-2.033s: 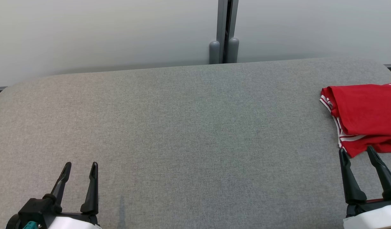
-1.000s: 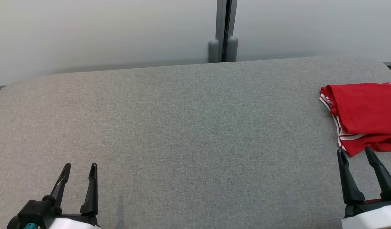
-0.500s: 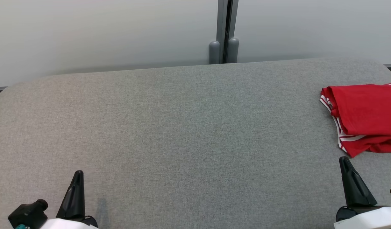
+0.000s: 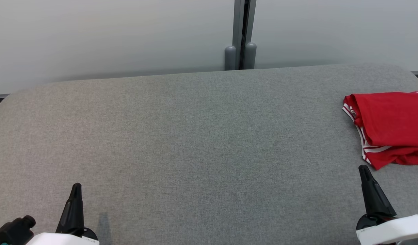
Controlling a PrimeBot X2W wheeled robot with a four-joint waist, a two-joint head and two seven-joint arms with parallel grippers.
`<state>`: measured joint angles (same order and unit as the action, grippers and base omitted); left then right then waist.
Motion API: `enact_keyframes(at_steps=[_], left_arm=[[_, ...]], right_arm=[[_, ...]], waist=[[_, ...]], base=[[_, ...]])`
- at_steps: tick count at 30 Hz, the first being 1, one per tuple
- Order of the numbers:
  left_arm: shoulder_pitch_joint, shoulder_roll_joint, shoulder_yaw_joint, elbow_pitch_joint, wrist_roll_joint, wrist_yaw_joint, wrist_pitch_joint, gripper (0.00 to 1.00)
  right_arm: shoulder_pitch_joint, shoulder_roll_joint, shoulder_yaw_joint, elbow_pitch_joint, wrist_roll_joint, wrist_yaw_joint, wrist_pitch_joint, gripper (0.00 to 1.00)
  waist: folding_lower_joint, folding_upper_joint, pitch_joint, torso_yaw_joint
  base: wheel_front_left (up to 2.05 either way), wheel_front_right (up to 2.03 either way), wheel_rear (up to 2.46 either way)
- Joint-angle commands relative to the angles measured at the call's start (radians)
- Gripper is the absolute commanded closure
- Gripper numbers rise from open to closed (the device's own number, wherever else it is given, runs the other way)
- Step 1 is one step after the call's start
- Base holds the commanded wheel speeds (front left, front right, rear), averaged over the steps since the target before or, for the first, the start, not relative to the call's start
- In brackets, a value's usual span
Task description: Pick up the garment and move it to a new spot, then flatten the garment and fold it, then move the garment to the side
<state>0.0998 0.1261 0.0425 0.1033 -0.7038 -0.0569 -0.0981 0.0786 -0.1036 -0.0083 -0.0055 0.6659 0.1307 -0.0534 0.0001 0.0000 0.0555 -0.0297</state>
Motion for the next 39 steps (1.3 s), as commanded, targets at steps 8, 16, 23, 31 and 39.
enact_keyframes(at_steps=[8, 16, 23, 31, 39], left_arm=[[-0.009, -0.002, 0.032, -0.021, -0.132, -0.015, 0.033, 1.00], [-0.011, -0.010, 0.053, -0.024, -0.234, -0.023, 0.061, 1.00], [-0.013, -0.018, 0.072, -0.027, -0.328, -0.030, 0.087, 1.00], [-0.015, -0.025, 0.090, -0.029, -0.414, -0.036, 0.111, 1.00], [-0.016, -0.030, 0.104, -0.031, -0.484, -0.042, 0.131, 1.00]], right_arm=[[-0.040, -0.004, 0.011, 0.019, 0.139, 0.000, 0.011, 1.00], [-0.055, -0.001, 0.021, 0.040, 0.246, 0.000, 0.019, 1.00], [-0.067, 0.003, 0.030, 0.062, 0.344, 0.000, 0.027, 1.00], [-0.080, 0.006, 0.036, 0.081, 0.435, 0.000, 0.034, 1.00], [-0.090, 0.010, 0.042, 0.097, 0.509, 0.000, 0.040, 1.00]], waist=[[-0.0001, 0.0000, -0.005, 0.002], [-0.0001, 0.0000, -0.009, 0.005], [-0.0001, 0.0000, -0.013, 0.007], [-0.0001, 0.0000, -0.018, 0.010], [-0.0001, 0.0000, -0.022, 0.012]], base=[[0.00, 0.00, 0.00], [0.00, 0.00, 0.00], [0.00, 0.00, 0.00], [0.00, 0.00, 0.00], [0.00, 0.00, 0.00]])
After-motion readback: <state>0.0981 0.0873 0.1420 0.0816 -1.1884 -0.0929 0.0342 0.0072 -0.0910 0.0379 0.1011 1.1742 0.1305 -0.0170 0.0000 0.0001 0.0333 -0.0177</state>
